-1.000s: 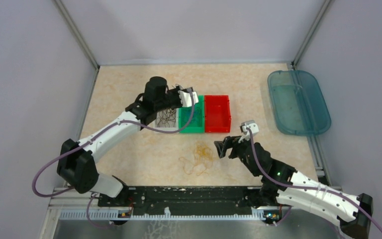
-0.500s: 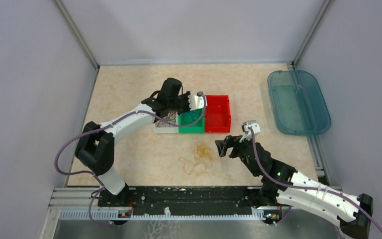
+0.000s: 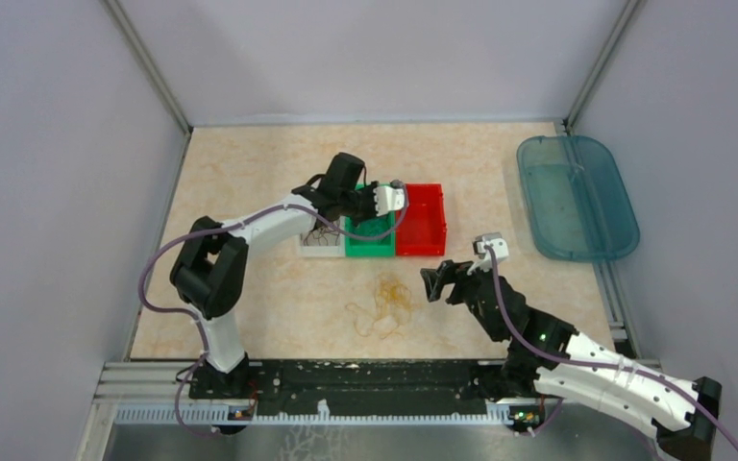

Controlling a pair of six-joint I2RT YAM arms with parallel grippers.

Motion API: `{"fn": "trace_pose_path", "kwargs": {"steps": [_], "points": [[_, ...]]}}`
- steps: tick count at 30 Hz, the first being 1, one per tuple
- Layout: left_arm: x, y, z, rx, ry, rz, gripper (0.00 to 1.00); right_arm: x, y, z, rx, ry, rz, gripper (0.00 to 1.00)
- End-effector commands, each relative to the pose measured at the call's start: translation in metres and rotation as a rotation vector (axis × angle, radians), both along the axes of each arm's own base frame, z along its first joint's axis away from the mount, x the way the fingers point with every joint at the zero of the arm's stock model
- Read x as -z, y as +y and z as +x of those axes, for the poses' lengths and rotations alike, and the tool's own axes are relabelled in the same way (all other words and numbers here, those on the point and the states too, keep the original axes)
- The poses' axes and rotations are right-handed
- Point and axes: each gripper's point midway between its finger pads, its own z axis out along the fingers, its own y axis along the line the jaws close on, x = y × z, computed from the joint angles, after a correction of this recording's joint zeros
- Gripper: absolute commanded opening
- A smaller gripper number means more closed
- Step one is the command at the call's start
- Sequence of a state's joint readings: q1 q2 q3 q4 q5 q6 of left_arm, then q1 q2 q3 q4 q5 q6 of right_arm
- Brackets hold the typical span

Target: Untangle the cables

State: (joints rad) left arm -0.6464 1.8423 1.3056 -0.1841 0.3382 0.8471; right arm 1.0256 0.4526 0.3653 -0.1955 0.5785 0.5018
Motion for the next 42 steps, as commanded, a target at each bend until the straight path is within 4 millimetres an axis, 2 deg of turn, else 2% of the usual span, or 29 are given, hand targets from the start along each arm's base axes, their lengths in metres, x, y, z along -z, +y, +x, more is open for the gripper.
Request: {"fn": "trace_pose_path", "kwargs": {"steps": [1, 4, 7, 8, 11, 14, 15, 19, 22, 27, 30, 33, 35, 38, 42], "points": [[-0.001, -0.017, -0.003, 0.061, 0.037, -0.032, 0.04, -0.037, 0.000, 0.002, 0.017, -0.043, 0.079, 0.83], [0.001, -0.018, -0.002, 0.073, 0.044, -0.032, 0.16, -0.038, 0.000, 0.002, 0.018, -0.042, 0.077, 0.83], [-0.003, -0.017, -0.005, 0.097, 0.055, -0.036, 0.34, -0.041, 0.000, 0.002, 0.016, -0.047, 0.072, 0.82], [-0.009, -0.017, -0.002, 0.098, 0.049, -0.041, 0.41, -0.040, 0.000, 0.002, 0.015, -0.046, 0.068, 0.82], [-0.026, -0.013, 0.005, 0.092, 0.028, -0.043, 0.52, -0.041, 0.001, 0.003, 0.012, -0.045, 0.060, 0.82], [-0.045, -0.006, 0.011, 0.089, -0.015, -0.032, 0.71, -0.043, 0.003, 0.003, 0.003, -0.048, 0.056, 0.82], [-0.053, -0.004, 0.013, 0.089, -0.033, -0.030, 0.75, -0.043, 0.003, 0.002, 0.000, -0.048, 0.052, 0.82], [-0.077, 0.003, 0.020, 0.081, -0.098, -0.002, 0.79, -0.045, 0.006, 0.002, -0.015, -0.052, 0.049, 0.82], [-0.082, 0.014, 0.023, 0.073, -0.131, 0.045, 0.85, -0.046, 0.008, 0.002, -0.025, -0.050, 0.050, 0.82], [-0.099, 0.022, 0.015, 0.071, -0.128, 0.033, 0.87, -0.042, 0.016, -0.001, -0.070, -0.051, 0.044, 0.84], [-0.115, 0.028, -0.007, 0.107, -0.097, -0.004, 0.91, -0.027, 0.029, -0.006, -0.140, -0.030, 0.008, 0.88], [-0.124, 0.040, -0.035, 0.130, -0.101, -0.033, 0.96, -0.001, 0.049, -0.013, -0.241, 0.014, -0.025, 0.91], [-0.119, 0.052, -0.058, 0.145, -0.091, -0.037, 0.97, 0.019, 0.062, -0.017, -0.294, 0.053, -0.039, 0.90], [-0.111, 0.068, -0.097, 0.204, -0.066, -0.039, 0.97, 0.037, 0.074, -0.017, -0.322, 0.078, -0.036, 0.88], [-0.073, 0.087, -0.164, 0.389, -0.006, 0.000, 0.96, 0.053, 0.083, -0.010, -0.324, 0.091, -0.062, 0.86]]}}
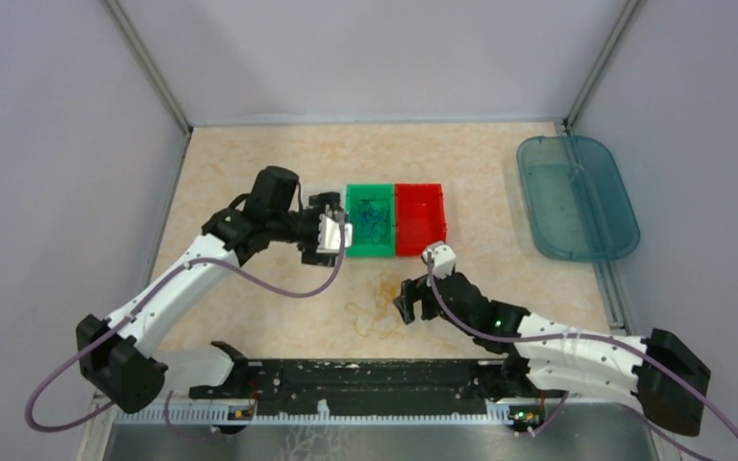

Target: Untangle the cables

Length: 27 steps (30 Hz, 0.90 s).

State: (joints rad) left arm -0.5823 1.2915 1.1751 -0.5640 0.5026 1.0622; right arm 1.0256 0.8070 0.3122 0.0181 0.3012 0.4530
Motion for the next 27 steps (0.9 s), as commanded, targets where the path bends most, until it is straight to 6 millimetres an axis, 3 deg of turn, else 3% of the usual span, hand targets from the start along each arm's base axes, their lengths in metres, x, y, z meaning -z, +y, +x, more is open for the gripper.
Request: {"fn": "trace_pose_path", "kwargs": {"steps": [1, 5, 10, 14, 18, 21, 27], "points": [[0.058, 0.014, -0.077, 0.230, 0.120, 0.079, 0.95, -0.016, 0.026, 0.010, -0.039, -0.051, 0.091, 0.86], [0.095, 0.010, -0.108, 0.330, 0.121, 0.124, 0.93, -0.001, 0.026, 0.021, 0.006, -0.032, 0.071, 0.83], [0.117, -0.018, -0.119, 0.325, 0.211, 0.083, 0.84, 0.004, 0.022, 0.030, 0.053, -0.033, 0.056, 0.81], [0.132, -0.032, -0.121, 0.270, 0.342, 0.052, 0.75, -0.005, 0.013, 0.031, 0.091, -0.050, 0.089, 0.80], [0.151, -0.031, -0.139, 0.335, 0.388, 0.099, 0.65, -0.022, -0.001, 0.033, 0.144, -0.086, 0.132, 0.78], [0.163, -0.035, -0.137, 0.319, 0.400, 0.117, 0.55, -0.034, -0.011, 0.034, 0.185, -0.112, 0.163, 0.77], [0.183, -0.039, -0.124, 0.237, 0.371, 0.156, 0.53, -0.051, -0.017, 0.033, 0.190, -0.143, 0.192, 0.76]]}}
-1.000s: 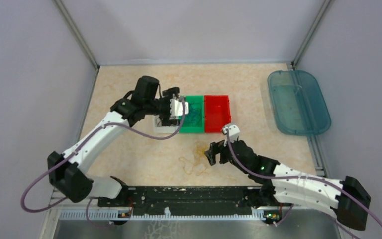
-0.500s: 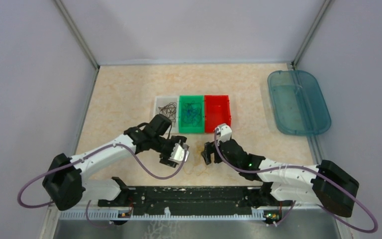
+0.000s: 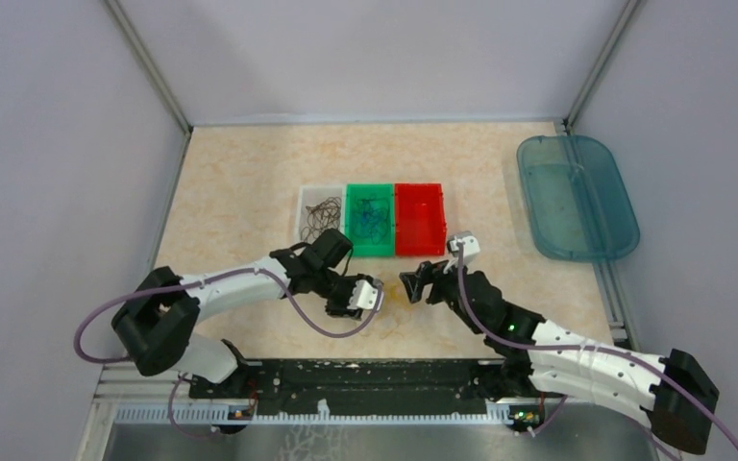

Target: Untangle the cables

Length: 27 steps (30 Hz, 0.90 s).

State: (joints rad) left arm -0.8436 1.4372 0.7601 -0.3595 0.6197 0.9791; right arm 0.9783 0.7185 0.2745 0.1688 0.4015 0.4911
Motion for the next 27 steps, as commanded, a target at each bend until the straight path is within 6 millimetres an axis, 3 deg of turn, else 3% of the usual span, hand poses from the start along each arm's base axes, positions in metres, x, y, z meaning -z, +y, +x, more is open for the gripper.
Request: {"fn": "trace_pose_path", "kwargs": {"steps": [1, 5, 10, 15, 20, 25, 27], "points": [[0.011, -0.006, 0.011, -0.058, -0.036, 0.009, 0.52, -0.012, -0.006, 0.005, 0.035, -0.025, 0.013, 0.76], [0.018, -0.009, 0.029, -0.115, -0.091, 0.013, 0.52, -0.022, -0.001, 0.005, 0.011, -0.040, 0.012, 0.75], [0.027, -0.007, 0.023, -0.060, -0.077, 0.044, 0.51, -0.026, -0.001, 0.004, 0.004, -0.045, 0.017, 0.75], [0.044, 0.012, 0.024, -0.008, -0.141, 0.124, 0.47, -0.026, -0.007, 0.003, 0.018, -0.047, 0.021, 0.75], [0.046, 0.019, 0.028, 0.017, -0.175, 0.169, 0.28, -0.026, -0.012, 0.002, 0.023, -0.044, 0.025, 0.75], [0.034, 0.017, 0.033, 0.018, -0.195, 0.176, 0.00, -0.029, -0.013, 0.003, 0.025, -0.049, 0.025, 0.75], [0.024, 0.017, 0.034, 0.019, -0.203, 0.170, 0.00, -0.031, -0.013, 0.003, 0.024, -0.052, 0.024, 0.75]]}}
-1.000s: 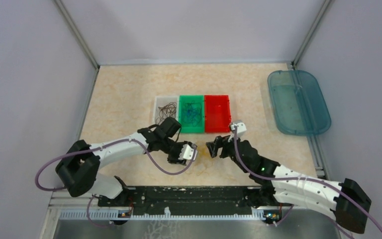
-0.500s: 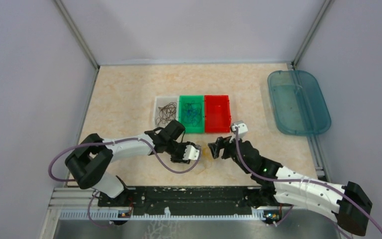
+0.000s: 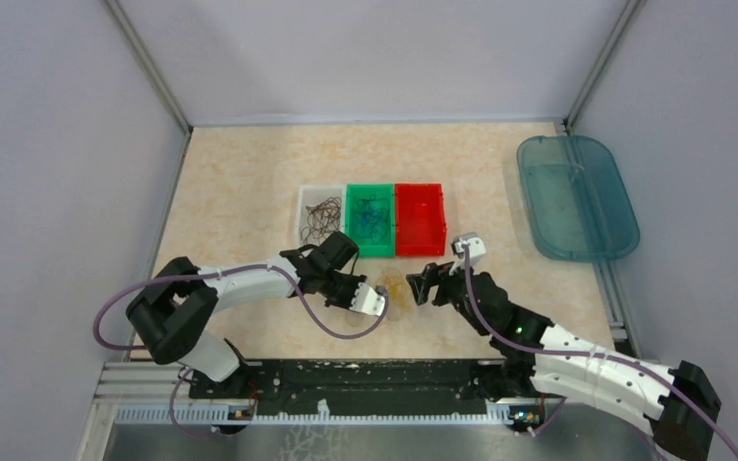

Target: Untangle the cables

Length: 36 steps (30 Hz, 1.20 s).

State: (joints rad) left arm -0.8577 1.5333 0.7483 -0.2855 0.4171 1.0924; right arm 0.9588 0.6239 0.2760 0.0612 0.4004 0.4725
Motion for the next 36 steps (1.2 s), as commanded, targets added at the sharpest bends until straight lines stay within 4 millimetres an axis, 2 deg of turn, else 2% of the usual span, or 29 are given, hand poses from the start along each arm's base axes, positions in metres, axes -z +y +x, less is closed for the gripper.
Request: {"fn": "trace_pose_path", "kwargs": {"steps": [1, 6, 10, 15, 19, 21, 25, 29, 36], "points": [[-0.018, 0.003, 0.002, 0.016, -0.021, 0.027, 0.00, -0.031, 0.002, 0.006, 0.007, -0.053, 0.051, 0.75], [-0.074, -0.013, 0.004, 0.056, -0.074, -0.089, 0.00, -0.037, 0.006, 0.006, -0.016, -0.070, 0.053, 0.75], [-0.118, -0.020, 0.001, 0.119, -0.158, -0.195, 0.00, -0.044, 0.015, 0.005, -0.063, -0.092, 0.069, 0.76], [-0.139, -0.011, -0.004, 0.199, -0.297, -0.251, 0.00, -0.051, 0.030, 0.002, -0.149, -0.121, 0.088, 0.79], [-0.178, -0.010, -0.002, 0.223, -0.443, -0.339, 0.00, -0.068, 0.043, -0.006, -0.260, -0.219, 0.090, 0.88], [-0.194, -0.011, -0.006, 0.240, -0.462, -0.378, 0.00, -0.078, 0.048, -0.010, -0.315, -0.281, 0.084, 0.91], [-0.222, -0.015, -0.014, 0.290, -0.492, -0.439, 0.00, -0.099, 0.060, -0.018, -0.406, -0.384, 0.093, 0.95], [-0.242, -0.016, -0.020, 0.331, -0.534, -0.481, 0.00, -0.111, 0.070, -0.022, -0.465, -0.432, 0.093, 0.95], [-0.261, -0.011, -0.033, 0.431, -0.591, -0.492, 0.00, -0.129, 0.074, -0.020, -0.463, -0.457, 0.138, 0.91]]}}
